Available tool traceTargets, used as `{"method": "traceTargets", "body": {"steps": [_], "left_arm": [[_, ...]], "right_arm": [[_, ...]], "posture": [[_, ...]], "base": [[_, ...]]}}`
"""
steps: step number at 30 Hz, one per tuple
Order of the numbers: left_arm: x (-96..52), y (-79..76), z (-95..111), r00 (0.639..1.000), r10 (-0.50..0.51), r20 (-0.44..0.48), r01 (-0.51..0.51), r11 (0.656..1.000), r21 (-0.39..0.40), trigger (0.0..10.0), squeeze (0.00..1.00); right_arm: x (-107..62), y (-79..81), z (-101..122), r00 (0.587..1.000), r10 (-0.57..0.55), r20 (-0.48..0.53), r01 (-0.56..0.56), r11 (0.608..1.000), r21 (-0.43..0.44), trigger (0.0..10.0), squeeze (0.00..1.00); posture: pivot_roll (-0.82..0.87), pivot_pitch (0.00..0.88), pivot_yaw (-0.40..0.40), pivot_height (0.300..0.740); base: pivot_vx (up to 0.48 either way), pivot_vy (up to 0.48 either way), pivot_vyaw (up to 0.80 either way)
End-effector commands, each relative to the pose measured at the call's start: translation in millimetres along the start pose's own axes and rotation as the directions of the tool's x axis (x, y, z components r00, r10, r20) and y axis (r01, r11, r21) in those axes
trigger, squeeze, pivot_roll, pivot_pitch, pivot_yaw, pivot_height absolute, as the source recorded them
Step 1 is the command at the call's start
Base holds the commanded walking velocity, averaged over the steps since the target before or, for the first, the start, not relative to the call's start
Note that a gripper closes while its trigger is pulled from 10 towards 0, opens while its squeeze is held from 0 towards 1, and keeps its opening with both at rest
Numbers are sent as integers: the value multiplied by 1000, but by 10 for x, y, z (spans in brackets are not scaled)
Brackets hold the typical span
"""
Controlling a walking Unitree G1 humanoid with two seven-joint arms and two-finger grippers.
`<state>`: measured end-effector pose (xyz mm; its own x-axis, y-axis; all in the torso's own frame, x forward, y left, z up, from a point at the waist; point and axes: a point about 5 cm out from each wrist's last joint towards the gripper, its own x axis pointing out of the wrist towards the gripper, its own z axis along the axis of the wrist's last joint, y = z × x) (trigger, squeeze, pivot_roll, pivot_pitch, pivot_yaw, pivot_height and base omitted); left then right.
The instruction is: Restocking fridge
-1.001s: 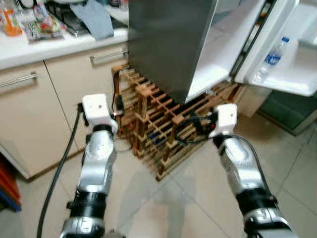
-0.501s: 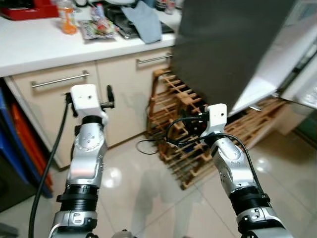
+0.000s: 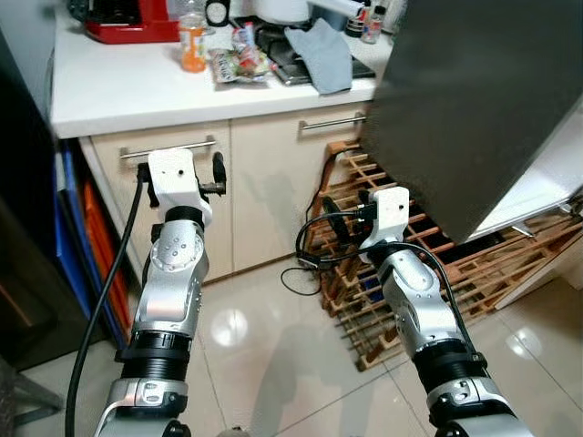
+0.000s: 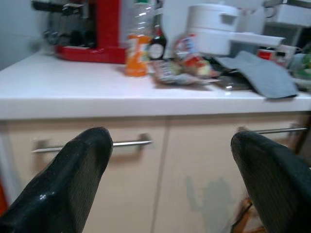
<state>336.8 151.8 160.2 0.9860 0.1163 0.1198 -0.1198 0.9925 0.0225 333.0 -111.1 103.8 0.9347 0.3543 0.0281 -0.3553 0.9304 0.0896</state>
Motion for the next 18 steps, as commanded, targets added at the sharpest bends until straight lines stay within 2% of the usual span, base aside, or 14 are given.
{"method": "traceTargets", "body": {"steps": [1, 8, 12, 14, 18], "left_arm": [[20, -108, 50, 999, -43, 9, 43, 999, 6, 10000, 0], [53, -84, 43, 1000, -29, -1, 29, 999, -15, 10000, 0], [83, -76, 51, 1000, -9, -8, 9, 1000, 2, 10000, 0], [96, -67, 59, 1000, 0, -6, 0, 1000, 13, 10000, 0], [106, -68, 70, 1000, 1, -1, -1, 1000, 16, 10000, 0]], "right_arm": [[-37, -109, -5, 999, -42, 4, 42, 999, 3, 10000, 0], [-22, -150, -1, 996, -90, -4, 90, 995, -37, 10000, 0], [-34, -193, 8, 994, -109, 8, 109, 994, -3, 10000, 0], [-41, -158, 32, 997, -72, 27, 73, 996, -42, 10000, 0], [-42, -137, 23, 997, -71, 21, 72, 997, -41, 10000, 0]], "posture": [[-4, 0, -33, 740], [-15, 0, -24, 740], [-19, 0, -19, 740], [-25, 0, -15, 740], [-27, 0, -18, 740]], "base": [[319, -352, 425], [335, -339, 500], [0, 0, 748], [0, 0, 759], [0, 0, 577]]}}
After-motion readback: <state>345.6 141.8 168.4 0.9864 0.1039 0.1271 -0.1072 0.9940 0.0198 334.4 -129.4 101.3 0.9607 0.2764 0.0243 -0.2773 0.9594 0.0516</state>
